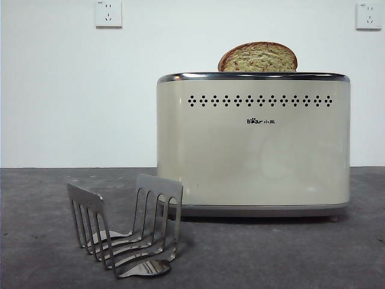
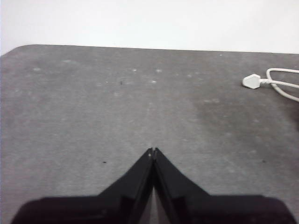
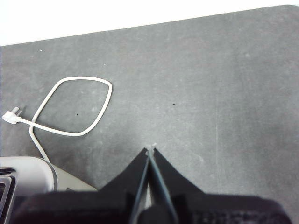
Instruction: Pick up a slice of bread from the rack,put the bread on the toaster,press the button
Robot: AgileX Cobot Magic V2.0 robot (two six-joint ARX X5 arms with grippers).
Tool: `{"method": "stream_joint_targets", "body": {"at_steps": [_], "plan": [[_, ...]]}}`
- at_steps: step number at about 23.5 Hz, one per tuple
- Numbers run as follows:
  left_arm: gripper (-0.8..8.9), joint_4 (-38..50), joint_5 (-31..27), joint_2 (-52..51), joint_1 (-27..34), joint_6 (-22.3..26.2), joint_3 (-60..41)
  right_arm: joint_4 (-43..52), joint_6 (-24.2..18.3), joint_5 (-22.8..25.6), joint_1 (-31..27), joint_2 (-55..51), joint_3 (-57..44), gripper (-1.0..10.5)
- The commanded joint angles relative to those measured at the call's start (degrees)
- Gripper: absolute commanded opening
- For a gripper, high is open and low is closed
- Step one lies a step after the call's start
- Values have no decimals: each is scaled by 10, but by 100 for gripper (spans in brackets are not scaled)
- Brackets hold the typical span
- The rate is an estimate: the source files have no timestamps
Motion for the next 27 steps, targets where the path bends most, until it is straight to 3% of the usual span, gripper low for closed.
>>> {"method": "stream_joint_targets", "body": {"at_steps": [1, 14, 17, 21, 27], "plan": [[-4, 9, 20, -1, 2, -32, -6, 3, 2, 3, 0, 2, -5, 0], [-4, 8, 18, 0, 2, -32, -6, 7, 2, 3, 0, 9, -6, 0], [-4, 8, 18, 1, 2, -32, -6, -14, 2, 43, 2, -15, -9, 0], [-3, 8, 18, 2, 2, -32, -6, -9, 2, 48, 9, -139, -65, 0], [-3, 8, 18, 6, 2, -32, -6, 109, 2, 47, 8, -408, -327, 0]]}}
